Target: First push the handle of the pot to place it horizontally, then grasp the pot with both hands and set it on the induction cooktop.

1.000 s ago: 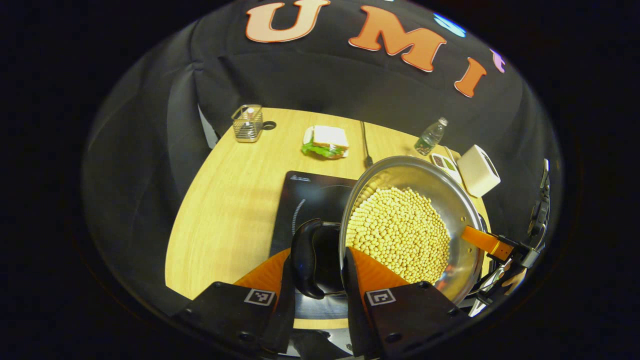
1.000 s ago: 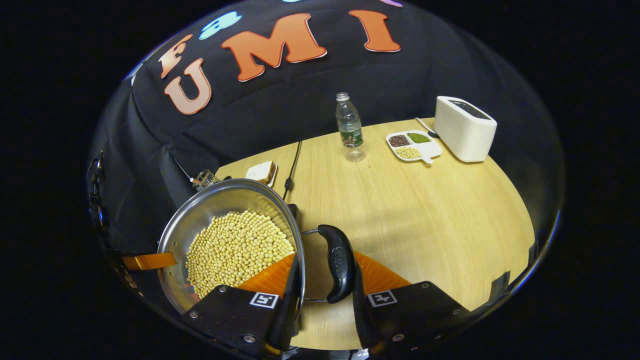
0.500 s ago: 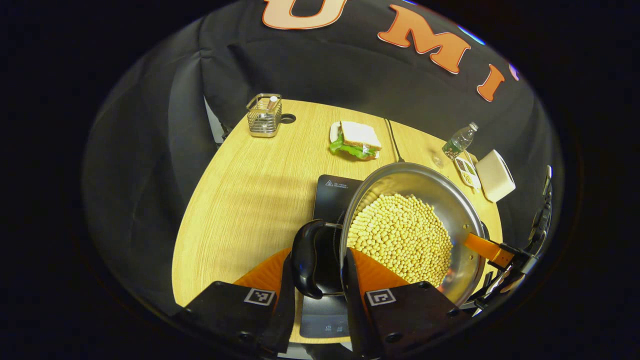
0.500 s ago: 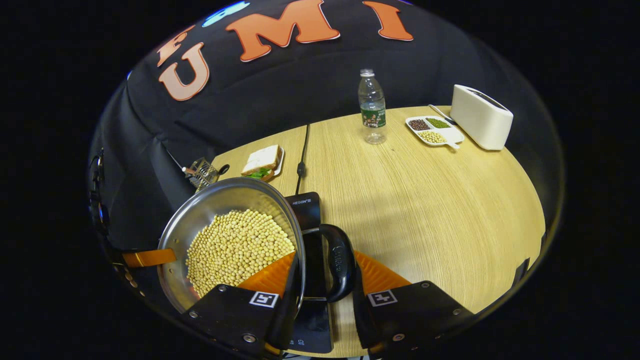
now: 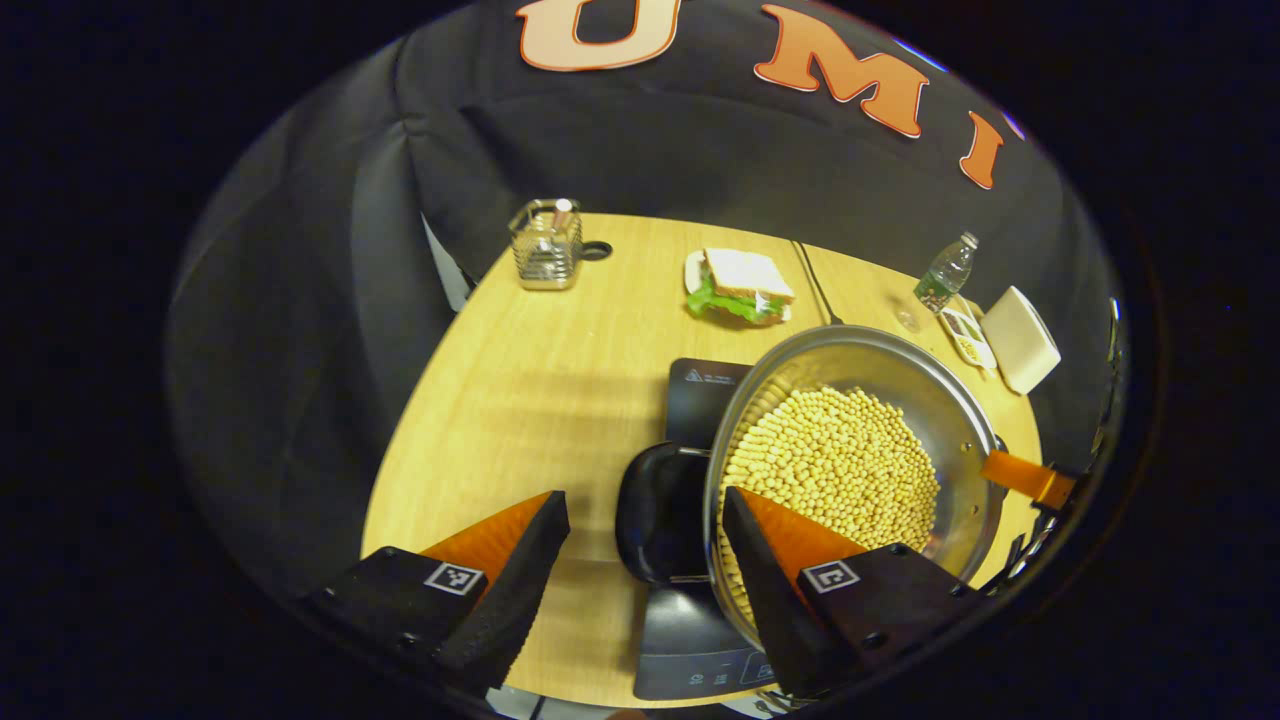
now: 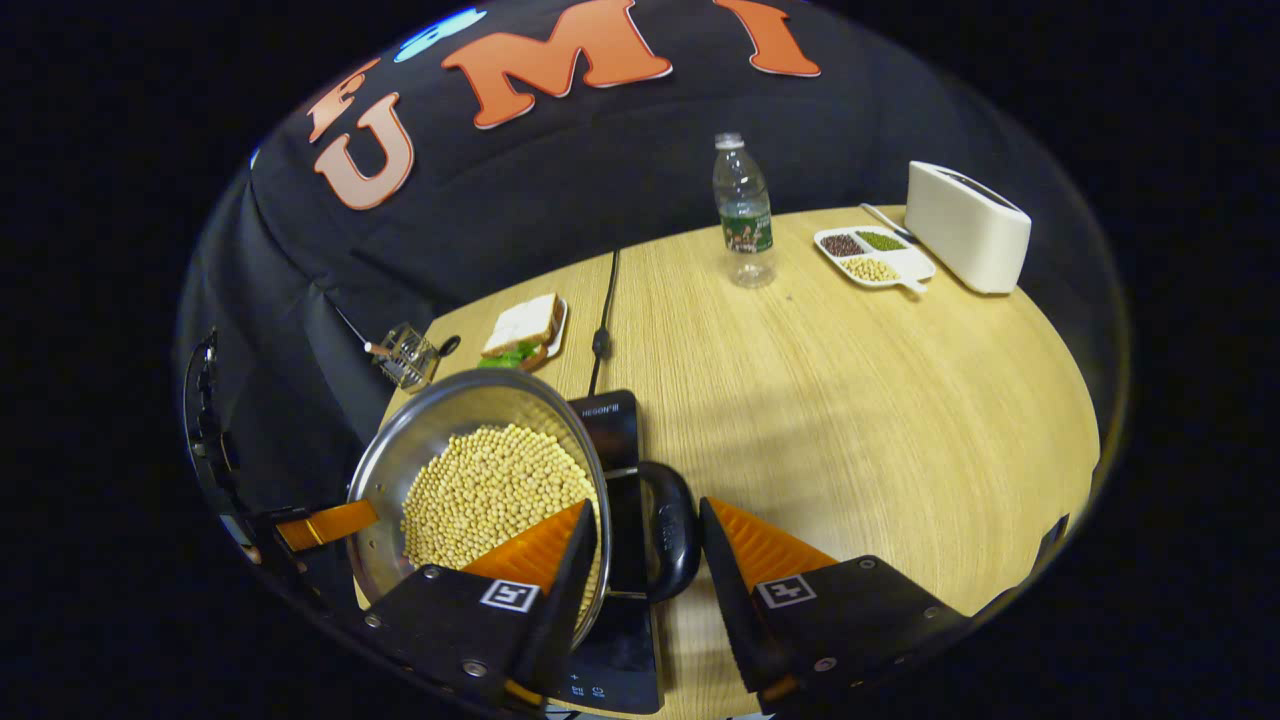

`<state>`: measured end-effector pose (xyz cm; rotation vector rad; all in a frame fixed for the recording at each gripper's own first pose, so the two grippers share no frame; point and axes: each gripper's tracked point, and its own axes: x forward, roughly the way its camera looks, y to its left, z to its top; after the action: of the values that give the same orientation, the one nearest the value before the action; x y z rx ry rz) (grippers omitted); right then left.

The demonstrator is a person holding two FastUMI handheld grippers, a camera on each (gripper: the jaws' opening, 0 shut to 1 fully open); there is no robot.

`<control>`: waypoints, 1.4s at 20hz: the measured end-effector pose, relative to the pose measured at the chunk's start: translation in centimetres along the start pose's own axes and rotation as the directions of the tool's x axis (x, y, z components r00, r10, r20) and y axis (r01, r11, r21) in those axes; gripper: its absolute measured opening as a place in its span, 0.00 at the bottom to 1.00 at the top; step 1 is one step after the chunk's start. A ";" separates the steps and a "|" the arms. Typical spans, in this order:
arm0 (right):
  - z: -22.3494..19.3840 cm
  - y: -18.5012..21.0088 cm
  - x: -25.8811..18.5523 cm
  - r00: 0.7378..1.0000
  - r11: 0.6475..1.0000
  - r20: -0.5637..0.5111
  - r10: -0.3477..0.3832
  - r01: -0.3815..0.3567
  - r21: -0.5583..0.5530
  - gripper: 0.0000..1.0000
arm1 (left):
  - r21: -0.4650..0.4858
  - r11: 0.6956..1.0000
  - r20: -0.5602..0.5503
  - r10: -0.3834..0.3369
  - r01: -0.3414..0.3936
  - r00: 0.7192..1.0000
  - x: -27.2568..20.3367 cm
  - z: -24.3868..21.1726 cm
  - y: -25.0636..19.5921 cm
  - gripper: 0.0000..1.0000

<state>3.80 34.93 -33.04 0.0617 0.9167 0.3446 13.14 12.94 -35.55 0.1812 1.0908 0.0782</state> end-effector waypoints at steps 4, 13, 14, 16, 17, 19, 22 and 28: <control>7.3 -2.6 -4.9 0.988 0.999 0.151 -0.017 0.024 -0.042 0.94 | 0.014 0.999 0.194 0.027 -0.030 0.981 -4.4 6.5 -1.1 0.99; 23.1 -6.1 -24.4 0.845 0.980 0.534 0.004 0.102 -0.170 0.94 | 0.037 0.999 0.662 -0.032 0.010 0.749 -24.9 24.1 -12.8 0.98; 24.6 -6.3 -27.0 0.818 0.979 0.575 0.007 0.112 -0.172 0.94 | 0.051 0.998 0.707 -0.052 0.022 0.705 -28.1 25.4 -14.5 0.98; 27.0 -6.6 -31.4 0.767 0.976 0.642 0.011 0.130 -0.173 0.94 | 0.039 0.998 0.758 -0.067 0.057 0.648 -33.0 25.9 -16.9 0.98; 27.8 -6.7 -33.6 0.745 0.975 0.667 0.016 0.136 -0.175 0.94 | 0.018 0.998 0.788 -0.053 0.063 0.614 -35.4 26.2 -17.1 0.98; 29.2 -6.6 -37.3 0.706 0.977 0.708 0.027 0.132 -0.169 0.93 | 0.017 0.995 0.842 -0.068 0.099 0.535 -40.3 27.4 -18.5 0.97; 31.1 -6.8 -41.7 0.651 0.980 0.759 0.017 0.139 -0.140 0.93 | 0.044 0.985 0.868 -0.122 0.169 0.481 -45.1 28.0 -20.4 0.97; 33.1 -5.3 -45.5 0.595 0.974 0.804 0.015 0.172 -0.146 0.93 | 0.116 0.979 0.904 -0.174 0.167 0.390 -49.6 28.0 -21.2 0.97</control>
<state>5.84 18.53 21.00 -0.0228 -0.0419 0.2819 14.61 -18.42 16.49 0.0831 -0.0416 -0.2092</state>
